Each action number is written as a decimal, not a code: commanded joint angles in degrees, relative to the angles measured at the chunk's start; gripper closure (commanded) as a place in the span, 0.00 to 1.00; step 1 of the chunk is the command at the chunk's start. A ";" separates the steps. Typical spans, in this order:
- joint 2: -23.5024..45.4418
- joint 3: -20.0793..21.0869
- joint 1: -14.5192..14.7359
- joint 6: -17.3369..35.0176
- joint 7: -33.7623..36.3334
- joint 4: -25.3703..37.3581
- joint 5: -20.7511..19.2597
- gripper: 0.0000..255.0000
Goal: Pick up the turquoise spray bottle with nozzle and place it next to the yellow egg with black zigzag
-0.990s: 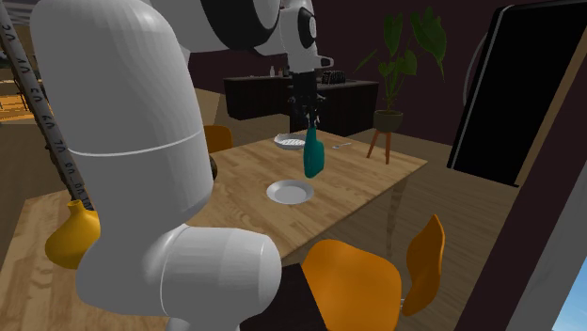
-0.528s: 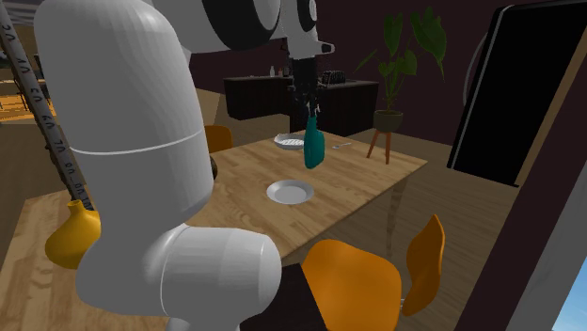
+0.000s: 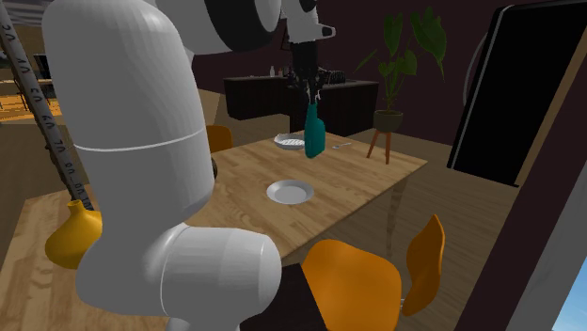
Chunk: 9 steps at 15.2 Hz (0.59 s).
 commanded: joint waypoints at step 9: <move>3.29 -0.32 -0.34 -8.86 -1.46 12.12 0.86 1.00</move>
